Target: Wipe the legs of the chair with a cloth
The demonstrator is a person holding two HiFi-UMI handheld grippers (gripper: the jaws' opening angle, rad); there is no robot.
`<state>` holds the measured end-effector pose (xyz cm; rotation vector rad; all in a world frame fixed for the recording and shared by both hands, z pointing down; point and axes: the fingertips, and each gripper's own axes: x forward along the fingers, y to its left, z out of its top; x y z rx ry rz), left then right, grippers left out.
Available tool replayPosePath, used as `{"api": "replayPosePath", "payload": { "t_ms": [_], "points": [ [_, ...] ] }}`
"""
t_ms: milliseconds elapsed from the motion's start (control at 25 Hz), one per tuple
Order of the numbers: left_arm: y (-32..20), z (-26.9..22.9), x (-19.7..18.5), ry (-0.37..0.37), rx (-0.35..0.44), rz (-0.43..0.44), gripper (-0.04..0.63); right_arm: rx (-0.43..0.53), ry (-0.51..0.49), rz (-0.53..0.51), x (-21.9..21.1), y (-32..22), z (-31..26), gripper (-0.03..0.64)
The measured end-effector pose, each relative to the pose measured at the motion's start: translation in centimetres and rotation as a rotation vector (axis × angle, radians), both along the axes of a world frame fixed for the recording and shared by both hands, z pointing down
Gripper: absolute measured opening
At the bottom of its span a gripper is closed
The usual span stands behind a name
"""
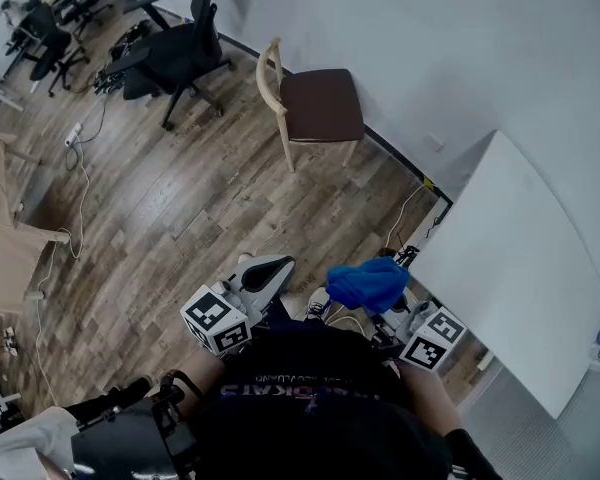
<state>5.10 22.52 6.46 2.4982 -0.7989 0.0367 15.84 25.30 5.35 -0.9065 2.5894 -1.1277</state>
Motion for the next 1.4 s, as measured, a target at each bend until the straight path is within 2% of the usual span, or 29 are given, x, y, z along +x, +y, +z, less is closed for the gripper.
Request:
{"api": "replayPosePath", "payload": {
  "t_ms": [240,640,880,1400],
  "points": [
    [-0.1,0.0,0.9,0.010,0.006,0.014,-0.003,0.001,0.004,-0.003,0.1,0.1,0.3,0.064],
    [0.1,0.3,0.0,0.012,-0.001,-0.019,-0.003,0.006,0.020,-0.035,-0.5,0.3,0.4,0.064],
    [0.1,0.1,0.1,0.006,0.007,-0.011,-0.003,0.009,0.028,-0.049,-0.7,0.4,0.4,0.064],
    [-0.5,0.9,0.6,0.005,-0.015,0.004,-0.003,-0.006,0.022,-0.028,-0.4,0.0,1.1,0.064]
  ]
}}
